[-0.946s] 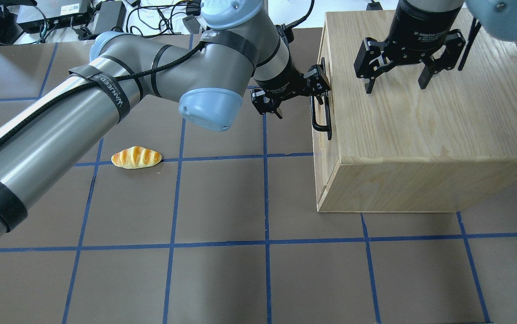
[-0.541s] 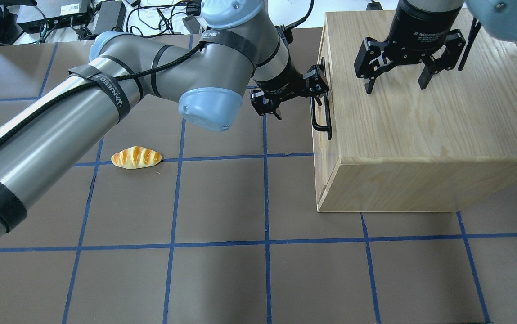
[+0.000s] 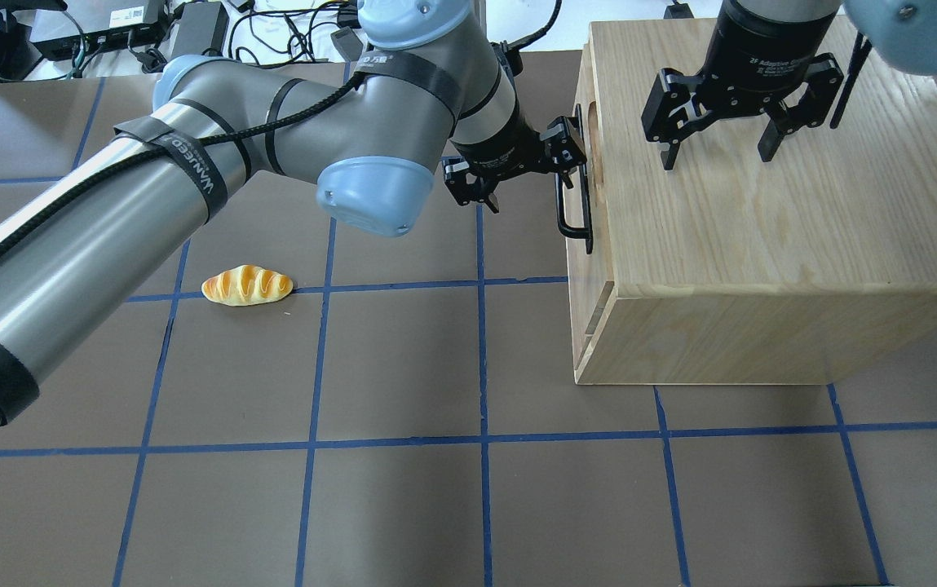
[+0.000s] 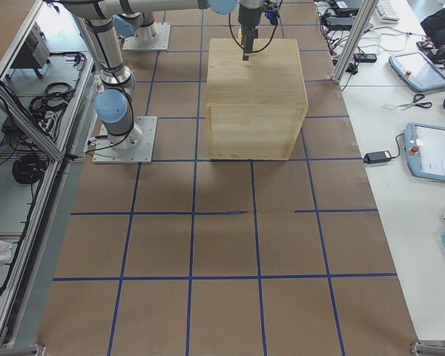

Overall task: Open upper drawer
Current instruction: 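Pull the drawer handle away from the cabinet with the left gripper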

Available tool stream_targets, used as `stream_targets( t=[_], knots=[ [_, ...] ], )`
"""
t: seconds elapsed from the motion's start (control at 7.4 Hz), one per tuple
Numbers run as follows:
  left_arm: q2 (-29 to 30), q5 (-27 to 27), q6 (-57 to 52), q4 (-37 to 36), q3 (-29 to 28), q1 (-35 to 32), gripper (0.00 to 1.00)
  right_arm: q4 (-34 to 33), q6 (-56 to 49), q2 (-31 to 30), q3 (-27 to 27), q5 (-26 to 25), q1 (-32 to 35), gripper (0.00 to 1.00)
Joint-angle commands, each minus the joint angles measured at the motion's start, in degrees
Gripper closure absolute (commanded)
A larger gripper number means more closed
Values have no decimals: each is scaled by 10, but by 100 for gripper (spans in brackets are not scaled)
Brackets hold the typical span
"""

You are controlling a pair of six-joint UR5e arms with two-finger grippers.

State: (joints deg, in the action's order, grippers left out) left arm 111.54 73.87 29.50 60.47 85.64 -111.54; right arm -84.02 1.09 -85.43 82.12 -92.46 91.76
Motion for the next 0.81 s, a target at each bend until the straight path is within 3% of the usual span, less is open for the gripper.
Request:
stream_targets(
  t=[0.0,0.68],
  knots=[
    [-3,8,-1,1,-4,7,0,0,0,0,0,0,0,0],
    [-13,8,-28,18,-1,67,0,0,1,0,0,0,0,0]
  ],
)
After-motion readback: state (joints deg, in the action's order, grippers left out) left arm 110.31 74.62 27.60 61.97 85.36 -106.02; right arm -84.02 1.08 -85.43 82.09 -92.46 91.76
